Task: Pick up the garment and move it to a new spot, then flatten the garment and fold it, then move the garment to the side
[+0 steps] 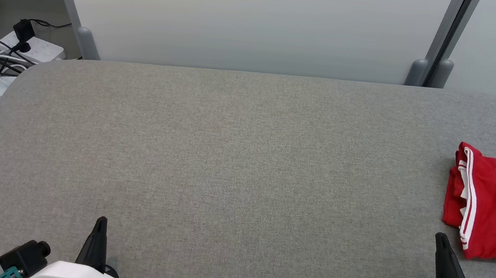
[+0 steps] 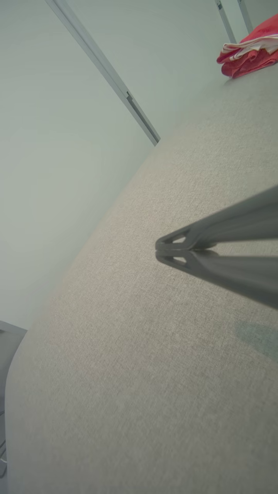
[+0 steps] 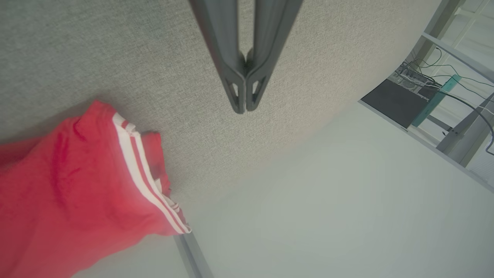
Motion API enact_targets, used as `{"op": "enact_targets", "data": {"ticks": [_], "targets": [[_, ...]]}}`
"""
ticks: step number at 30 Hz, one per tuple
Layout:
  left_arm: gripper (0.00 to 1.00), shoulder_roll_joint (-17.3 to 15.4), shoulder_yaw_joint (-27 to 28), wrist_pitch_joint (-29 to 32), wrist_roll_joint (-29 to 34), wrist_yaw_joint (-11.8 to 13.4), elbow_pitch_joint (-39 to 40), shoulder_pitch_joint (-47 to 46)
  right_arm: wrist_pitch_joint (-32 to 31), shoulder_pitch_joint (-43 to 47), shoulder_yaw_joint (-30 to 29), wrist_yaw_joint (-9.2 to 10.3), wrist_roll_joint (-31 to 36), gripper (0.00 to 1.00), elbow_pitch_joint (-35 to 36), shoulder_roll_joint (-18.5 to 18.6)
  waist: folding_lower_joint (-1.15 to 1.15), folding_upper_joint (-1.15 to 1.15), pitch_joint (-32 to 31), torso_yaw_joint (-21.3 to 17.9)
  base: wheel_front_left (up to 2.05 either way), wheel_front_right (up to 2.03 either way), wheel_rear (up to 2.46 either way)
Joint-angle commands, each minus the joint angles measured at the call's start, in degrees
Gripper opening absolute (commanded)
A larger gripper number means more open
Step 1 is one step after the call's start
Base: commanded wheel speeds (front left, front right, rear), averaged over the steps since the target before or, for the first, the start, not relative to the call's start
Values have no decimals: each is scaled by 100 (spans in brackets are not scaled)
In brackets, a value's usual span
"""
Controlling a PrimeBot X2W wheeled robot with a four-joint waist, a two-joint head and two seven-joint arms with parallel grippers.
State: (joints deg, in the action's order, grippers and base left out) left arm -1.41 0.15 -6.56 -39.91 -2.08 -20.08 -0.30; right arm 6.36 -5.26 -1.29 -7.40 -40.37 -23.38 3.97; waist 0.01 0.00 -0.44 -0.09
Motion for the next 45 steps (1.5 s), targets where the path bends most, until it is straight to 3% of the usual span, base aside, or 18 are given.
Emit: {"op": "enact_targets", "data": {"ticks": [1, 45], "targets": [[0, -92, 105, 25, -184, -87, 189, -299, -38, -146, 18, -4, -175, 0, 181, 47, -1, 0, 1, 0, 0, 0, 0], [0, -123, 406, 750, -3042, -344, 423, -463, -746, -116, -290, -7, -3011, 0, 609, -42, -1, 0, 36, 5, 0, 0, 0]]}}
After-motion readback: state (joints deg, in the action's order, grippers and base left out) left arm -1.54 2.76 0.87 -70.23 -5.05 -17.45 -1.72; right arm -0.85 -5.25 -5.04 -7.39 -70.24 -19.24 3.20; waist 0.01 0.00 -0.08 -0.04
